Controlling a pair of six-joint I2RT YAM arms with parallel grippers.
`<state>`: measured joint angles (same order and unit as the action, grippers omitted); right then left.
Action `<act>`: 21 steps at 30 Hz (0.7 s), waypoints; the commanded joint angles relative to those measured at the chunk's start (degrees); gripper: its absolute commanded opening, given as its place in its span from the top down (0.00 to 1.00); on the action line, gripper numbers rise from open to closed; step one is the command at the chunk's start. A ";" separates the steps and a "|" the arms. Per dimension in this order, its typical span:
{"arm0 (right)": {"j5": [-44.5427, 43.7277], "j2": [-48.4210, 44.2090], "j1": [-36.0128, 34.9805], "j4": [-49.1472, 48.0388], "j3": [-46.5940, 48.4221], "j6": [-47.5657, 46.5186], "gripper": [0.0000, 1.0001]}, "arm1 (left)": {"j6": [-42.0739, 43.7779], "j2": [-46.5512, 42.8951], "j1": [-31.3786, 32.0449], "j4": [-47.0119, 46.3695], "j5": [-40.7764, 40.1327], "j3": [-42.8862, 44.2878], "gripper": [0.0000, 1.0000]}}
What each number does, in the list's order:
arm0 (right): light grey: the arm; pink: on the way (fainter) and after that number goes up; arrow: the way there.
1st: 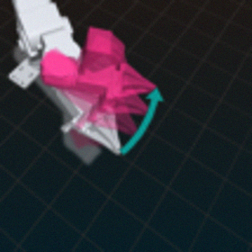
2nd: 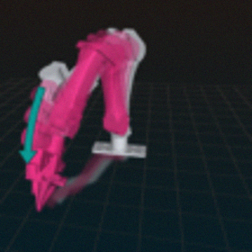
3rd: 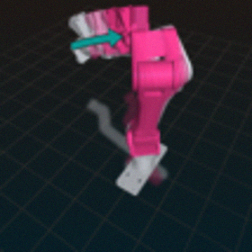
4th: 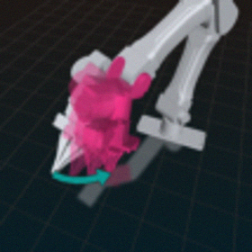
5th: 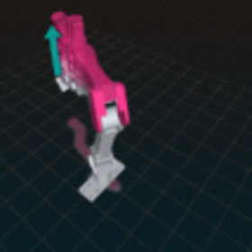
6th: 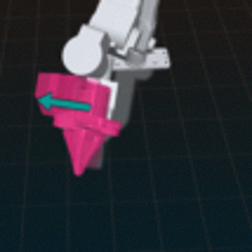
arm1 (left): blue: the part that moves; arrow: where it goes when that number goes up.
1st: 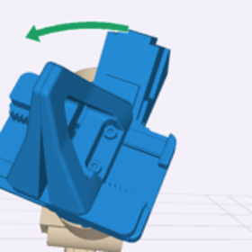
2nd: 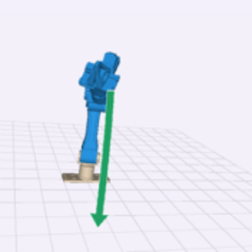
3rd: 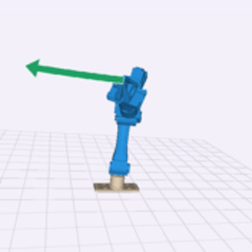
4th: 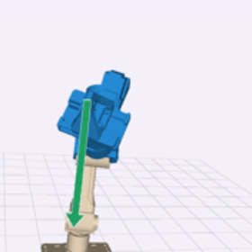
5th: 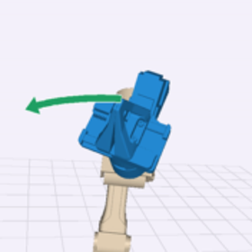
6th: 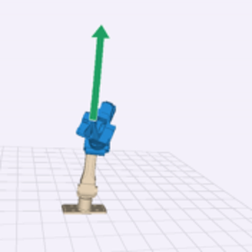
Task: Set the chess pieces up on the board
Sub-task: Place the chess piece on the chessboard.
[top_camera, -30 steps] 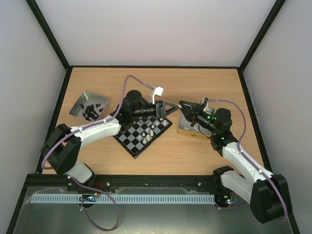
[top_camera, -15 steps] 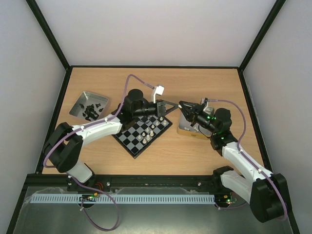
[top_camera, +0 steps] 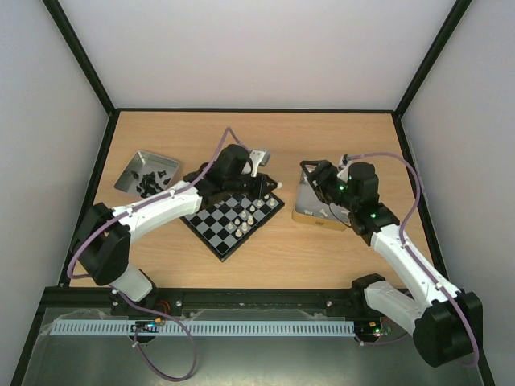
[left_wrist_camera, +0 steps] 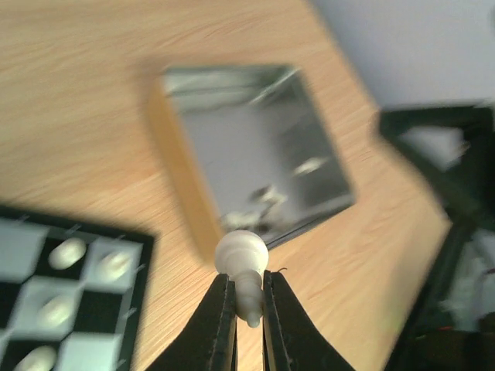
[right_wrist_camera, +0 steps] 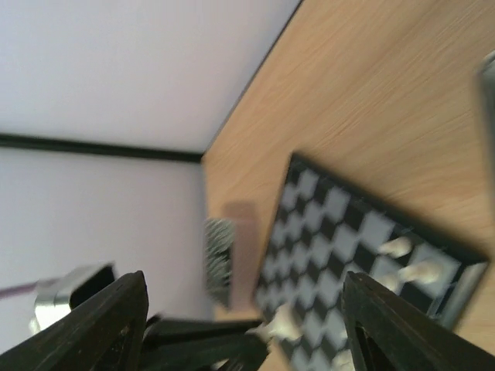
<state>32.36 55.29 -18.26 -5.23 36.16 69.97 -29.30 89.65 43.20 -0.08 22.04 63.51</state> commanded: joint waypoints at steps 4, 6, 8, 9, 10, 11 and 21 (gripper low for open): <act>-25.05 0.96 -0.04 22.87 5.98 -16.72 0.31 | 10.69 4.77 2.20 37.39 -19.19 10.17 0.98; -26.56 0.88 -0.02 23.16 5.96 -17.48 0.31 | 11.17 7.55 3.22 41.51 -20.98 13.48 0.98; -26.94 0.87 -0.02 23.04 5.57 -17.76 0.32 | 11.76 9.91 4.41 44.02 -21.52 15.76 0.98; -27.03 0.94 -0.04 22.93 5.38 -17.82 0.32 | 12.04 11.33 4.91 45.15 -21.67 17.03 0.97; -27.08 1.04 -0.02 22.90 5.22 -17.85 0.32 | 11.84 12.60 5.29 46.42 -22.19 18.12 0.98; -27.01 1.19 -0.02 22.82 5.05 -17.86 0.32 | 11.36 14.21 5.62 47.86 -23.30 19.54 0.98; -26.64 1.78 -0.07 22.67 4.05 -17.73 0.32 | 10.72 22.48 6.75 51.10 -24.30 24.59 0.95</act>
<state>7.66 57.06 -18.24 16.14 40.64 53.08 -19.27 110.45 49.50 47.27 -1.50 85.84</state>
